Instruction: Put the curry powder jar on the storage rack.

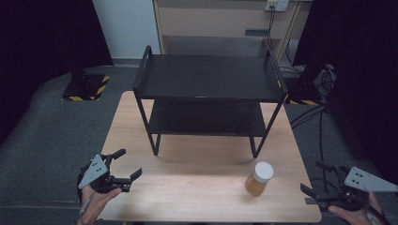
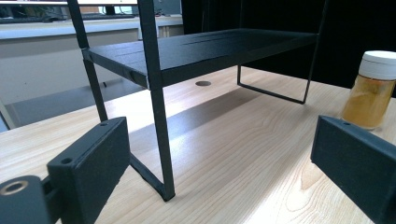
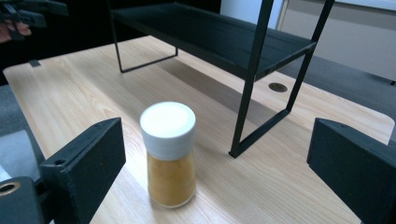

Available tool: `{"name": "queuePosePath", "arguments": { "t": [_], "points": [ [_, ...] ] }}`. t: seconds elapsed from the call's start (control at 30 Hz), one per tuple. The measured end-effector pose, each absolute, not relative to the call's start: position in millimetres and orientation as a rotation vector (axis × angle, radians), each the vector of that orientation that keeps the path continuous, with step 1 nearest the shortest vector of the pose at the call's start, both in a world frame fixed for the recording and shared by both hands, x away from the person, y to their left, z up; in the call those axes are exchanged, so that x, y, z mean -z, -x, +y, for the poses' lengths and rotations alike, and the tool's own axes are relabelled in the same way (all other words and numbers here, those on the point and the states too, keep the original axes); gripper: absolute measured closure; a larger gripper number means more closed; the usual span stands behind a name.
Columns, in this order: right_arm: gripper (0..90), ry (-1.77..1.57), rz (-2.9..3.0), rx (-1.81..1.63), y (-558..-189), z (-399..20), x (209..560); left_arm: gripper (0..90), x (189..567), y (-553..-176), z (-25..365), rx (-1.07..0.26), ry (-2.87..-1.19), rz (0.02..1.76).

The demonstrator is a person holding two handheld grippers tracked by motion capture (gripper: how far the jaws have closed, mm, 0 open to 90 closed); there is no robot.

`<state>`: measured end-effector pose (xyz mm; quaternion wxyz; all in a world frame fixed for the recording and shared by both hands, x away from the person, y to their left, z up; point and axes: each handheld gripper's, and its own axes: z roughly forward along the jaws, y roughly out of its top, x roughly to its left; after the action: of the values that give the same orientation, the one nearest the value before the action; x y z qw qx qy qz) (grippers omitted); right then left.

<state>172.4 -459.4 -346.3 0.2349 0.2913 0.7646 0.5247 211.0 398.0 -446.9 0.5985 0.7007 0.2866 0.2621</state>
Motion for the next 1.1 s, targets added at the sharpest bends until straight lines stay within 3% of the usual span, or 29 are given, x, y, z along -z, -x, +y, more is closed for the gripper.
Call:
{"name": "queuePosePath", "arguments": {
  "t": [0.7, 1.1],
  "points": [
    [4.8, -0.731, 2.269, -1.481, -231, -436, 398, 3.9, 447, -210, 397, -0.615, -1.641, 0.671],
    [8.8, -0.670, 2.339, -1.510, -257, -410, 409, 3.9, 447, -210, 397, -0.613, -1.642, 0.674]
  ]
}}
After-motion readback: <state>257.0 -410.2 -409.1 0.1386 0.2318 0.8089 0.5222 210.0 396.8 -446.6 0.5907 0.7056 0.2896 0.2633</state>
